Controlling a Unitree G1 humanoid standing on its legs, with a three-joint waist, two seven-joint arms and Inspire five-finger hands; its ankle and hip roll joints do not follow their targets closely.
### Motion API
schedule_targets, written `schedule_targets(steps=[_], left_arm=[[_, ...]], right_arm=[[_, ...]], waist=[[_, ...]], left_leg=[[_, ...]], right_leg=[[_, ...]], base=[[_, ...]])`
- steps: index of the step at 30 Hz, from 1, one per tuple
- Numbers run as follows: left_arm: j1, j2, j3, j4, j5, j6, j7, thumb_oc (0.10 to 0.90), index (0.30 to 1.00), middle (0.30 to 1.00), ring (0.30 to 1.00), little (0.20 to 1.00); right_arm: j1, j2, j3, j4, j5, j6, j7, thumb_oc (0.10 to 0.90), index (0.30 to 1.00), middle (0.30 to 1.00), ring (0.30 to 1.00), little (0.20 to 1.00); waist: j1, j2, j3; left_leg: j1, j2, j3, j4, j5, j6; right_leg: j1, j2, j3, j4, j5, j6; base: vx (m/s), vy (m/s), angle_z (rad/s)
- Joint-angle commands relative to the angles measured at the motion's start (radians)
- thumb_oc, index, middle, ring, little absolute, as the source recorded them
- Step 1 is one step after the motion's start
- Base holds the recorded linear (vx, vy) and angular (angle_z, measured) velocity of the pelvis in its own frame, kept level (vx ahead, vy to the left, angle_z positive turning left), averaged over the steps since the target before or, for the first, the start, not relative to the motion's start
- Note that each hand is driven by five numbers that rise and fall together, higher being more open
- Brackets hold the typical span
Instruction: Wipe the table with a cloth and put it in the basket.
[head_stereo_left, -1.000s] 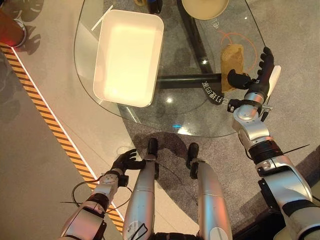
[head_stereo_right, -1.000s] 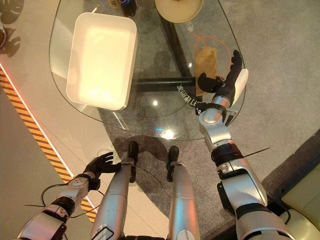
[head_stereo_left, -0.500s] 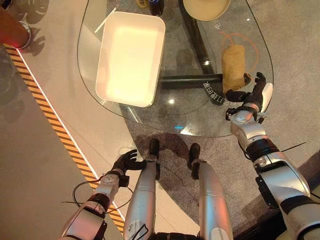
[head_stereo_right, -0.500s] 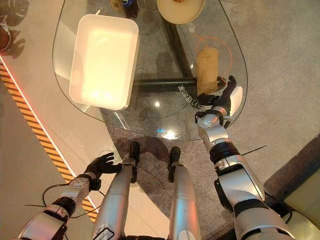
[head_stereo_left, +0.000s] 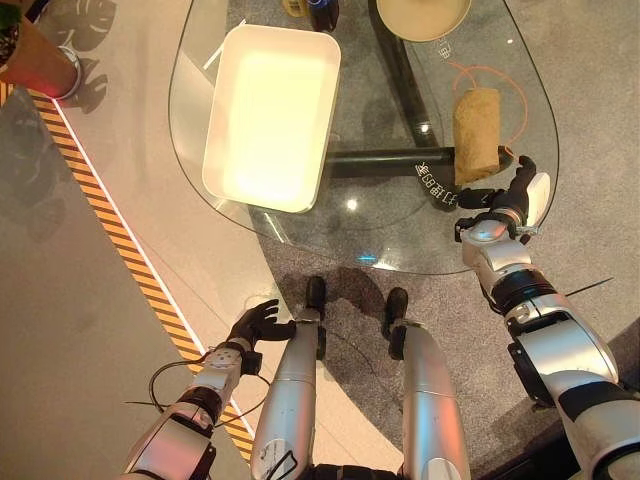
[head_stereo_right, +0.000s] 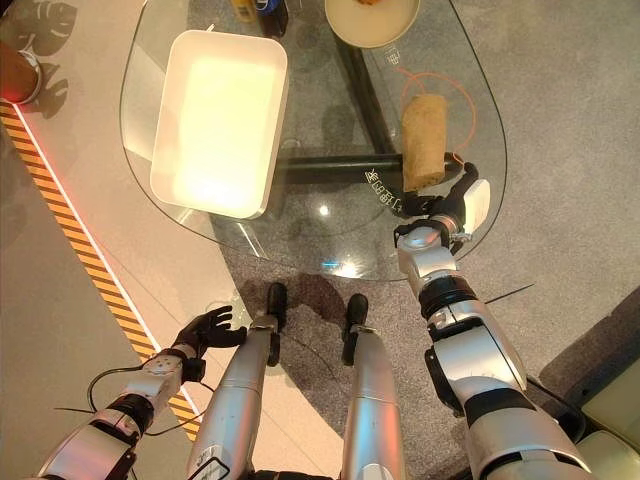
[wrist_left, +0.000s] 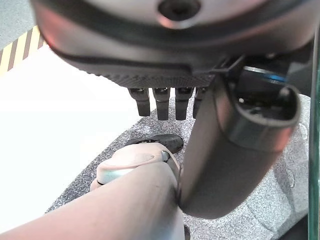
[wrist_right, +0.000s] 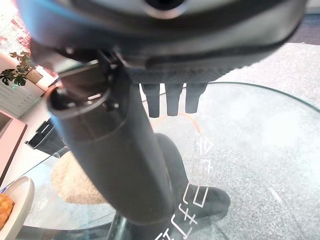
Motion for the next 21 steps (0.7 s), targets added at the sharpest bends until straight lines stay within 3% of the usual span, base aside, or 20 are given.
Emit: schedule_targets(steps=[1,9,11,13,15,16,18,19,21], left_arm=[[0.127,-0.004,-0.038,0.029,0.016,0.033,-0.001,0.800,0.900,0.900,0.900,0.900],[0.134,-0.012,-0.046,0.020,0.014,0.033,0.000,0.800,0.900,0.900,0.900,0.900],[0.143,-0.017,-0.054,0.025,0.011,0.027,0.001,0.800,0.900,0.900,0.900,0.900],[0.137,-0.019,-0.055,0.023,0.009,0.027,0.005,0.800,0.900,0.900,0.900,0.900],[0.146,-0.019,-0.060,0.021,0.010,0.030,0.003,0.800,0.900,0.900,0.900,0.900],[0.142,-0.015,-0.056,0.016,0.011,0.030,0.001,0.800,0.900,0.900,0.900,0.900],[0.141,-0.015,-0.058,0.015,0.008,0.031,0.001,0.800,0.900,0.900,0.900,0.900],[0.148,-0.017,-0.061,0.015,0.007,0.032,0.000,0.800,0.900,0.900,0.900,0.900],[0.148,-0.019,-0.060,0.012,0.008,0.034,0.001,0.800,0.900,0.900,0.900,0.900]], right_arm=[[-0.083,-0.078,0.027,-0.028,-0.021,-0.052,-0.040,0.800,0.900,0.900,0.900,0.900],[-0.122,-0.084,0.049,-0.024,-0.022,-0.028,-0.050,0.800,0.900,0.900,0.900,0.900],[-0.128,-0.086,0.054,-0.012,-0.021,-0.028,-0.046,0.800,0.900,0.900,0.900,0.900],[-0.148,-0.086,0.060,-0.008,-0.022,-0.029,-0.043,0.800,0.900,0.900,0.900,0.900],[-0.146,-0.084,0.065,-0.012,-0.020,-0.024,-0.044,0.800,0.900,0.900,0.900,0.900],[-0.158,-0.086,0.068,-0.020,-0.023,-0.018,-0.045,0.800,0.900,0.900,0.900,0.900],[-0.162,-0.082,0.073,-0.025,-0.024,-0.011,-0.050,0.800,0.900,0.900,0.900,0.900],[-0.156,-0.079,0.076,-0.023,-0.030,-0.007,-0.052,0.800,0.900,0.900,0.900,0.900],[-0.158,-0.079,0.076,-0.022,-0.033,-0.002,-0.055,0.800,0.900,0.900,0.900,0.900]], waist=[[0.006,0.033,-0.020],[0.012,0.040,-0.020],[0.014,0.042,-0.020],[0.017,0.045,-0.020],[0.018,0.046,-0.020],[0.020,0.048,-0.020],[0.021,0.048,-0.020],[0.021,0.048,-0.020],[0.023,0.049,-0.020]], left_leg=[[-0.014,-0.041,0.044,0.059,-0.055,0.066],[-0.028,-0.042,0.042,0.060,-0.054,0.070],[-0.013,-0.045,0.039,0.075,-0.088,0.067],[-0.038,-0.044,0.041,0.063,-0.053,0.070],[-0.019,-0.047,0.037,0.074,-0.086,0.068],[-0.042,-0.047,0.039,0.063,-0.052,0.072],[-0.044,-0.047,0.040,0.064,-0.052,0.072],[-0.025,-0.050,0.037,0.076,-0.085,0.069],[-0.028,-0.050,0.037,0.080,-0.088,0.070]], right_leg=[[0.021,0.004,-0.026,-0.034,0.035,-0.007],[-0.001,0.005,-0.025,-0.024,0.034,-0.009],[0.011,0.004,-0.018,-0.006,0.002,-0.003],[-0.013,0.004,-0.025,-0.019,0.033,-0.011],[0.002,0.003,-0.019,-0.002,0.002,-0.004],[-0.020,0.003,-0.026,-0.014,0.034,-0.011],[-0.022,0.003,-0.026,-0.014,0.035,-0.011],[-0.006,0.002,-0.020,0.001,0.003,-0.004],[-0.008,0.000,-0.020,0.005,0.001,-0.003]], base=[[0.00,0.000,0.00],[0.01,0.003,0.00],[0.10,0.017,0.00],[-0.02,0.027,0.05],[0.01,0.011,0.02],[-0.06,0.025,0.02],[0.02,0.020,0.02],[0.11,0.018,0.02],[0.05,0.006,0.01]])
